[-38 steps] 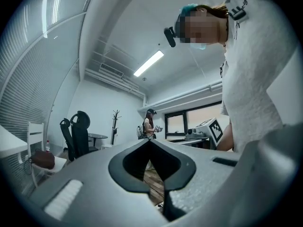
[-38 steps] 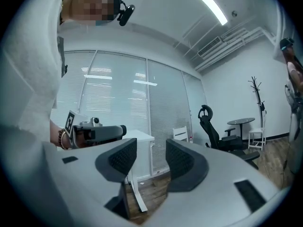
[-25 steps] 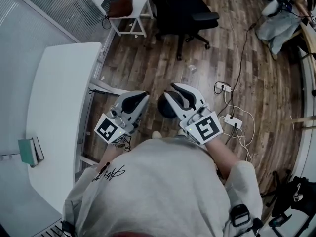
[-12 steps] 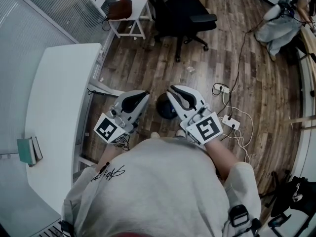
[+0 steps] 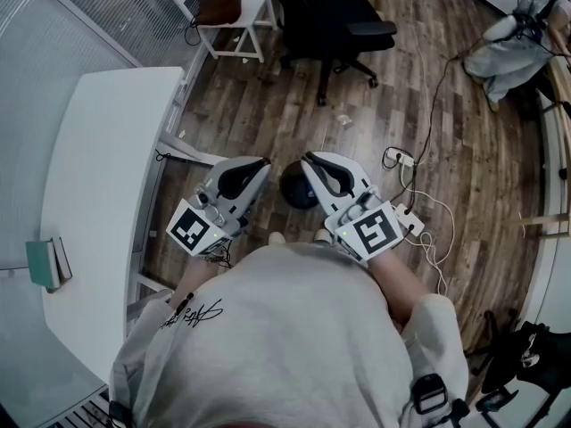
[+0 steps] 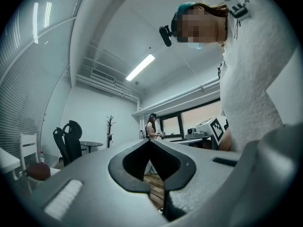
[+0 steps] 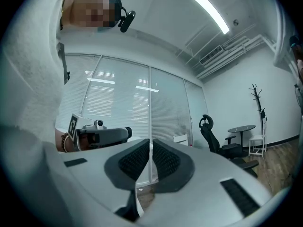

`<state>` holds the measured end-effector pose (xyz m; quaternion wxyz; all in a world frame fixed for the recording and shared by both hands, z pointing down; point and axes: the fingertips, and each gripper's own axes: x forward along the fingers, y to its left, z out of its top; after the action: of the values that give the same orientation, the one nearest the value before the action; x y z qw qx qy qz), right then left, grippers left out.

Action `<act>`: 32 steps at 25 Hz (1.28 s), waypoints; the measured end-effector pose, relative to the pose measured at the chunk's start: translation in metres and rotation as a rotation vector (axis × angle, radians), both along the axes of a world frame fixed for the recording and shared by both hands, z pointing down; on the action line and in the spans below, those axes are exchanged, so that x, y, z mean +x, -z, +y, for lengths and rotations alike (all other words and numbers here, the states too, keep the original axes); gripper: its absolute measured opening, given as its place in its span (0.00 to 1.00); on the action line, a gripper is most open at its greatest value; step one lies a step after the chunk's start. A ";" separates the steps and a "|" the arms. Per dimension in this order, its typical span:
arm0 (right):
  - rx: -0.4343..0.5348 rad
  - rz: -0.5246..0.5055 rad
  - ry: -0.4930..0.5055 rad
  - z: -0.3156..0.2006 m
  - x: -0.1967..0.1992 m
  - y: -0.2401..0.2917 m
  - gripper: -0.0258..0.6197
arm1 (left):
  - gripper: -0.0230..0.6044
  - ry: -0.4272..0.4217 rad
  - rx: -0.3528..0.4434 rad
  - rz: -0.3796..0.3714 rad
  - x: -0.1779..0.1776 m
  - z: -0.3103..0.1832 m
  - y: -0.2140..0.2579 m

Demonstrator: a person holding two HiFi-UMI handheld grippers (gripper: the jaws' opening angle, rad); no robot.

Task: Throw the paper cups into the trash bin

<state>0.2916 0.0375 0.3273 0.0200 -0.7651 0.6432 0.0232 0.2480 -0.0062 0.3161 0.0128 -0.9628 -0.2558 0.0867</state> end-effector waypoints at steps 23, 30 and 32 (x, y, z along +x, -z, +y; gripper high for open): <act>-0.018 0.008 0.039 -0.007 -0.005 -0.003 0.05 | 0.03 0.029 -0.006 -0.002 -0.001 -0.004 0.002; -0.039 -0.017 0.054 -0.007 -0.007 -0.009 0.05 | 0.03 0.044 -0.009 0.002 -0.001 -0.005 0.002; -0.042 -0.017 0.056 -0.007 -0.007 -0.009 0.05 | 0.03 0.048 -0.010 0.000 -0.001 -0.006 0.002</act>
<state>0.2844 0.0307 0.3368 0.0104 -0.7471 0.6646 0.0026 0.2467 -0.0117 0.3145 0.0100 -0.9687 -0.2320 0.0877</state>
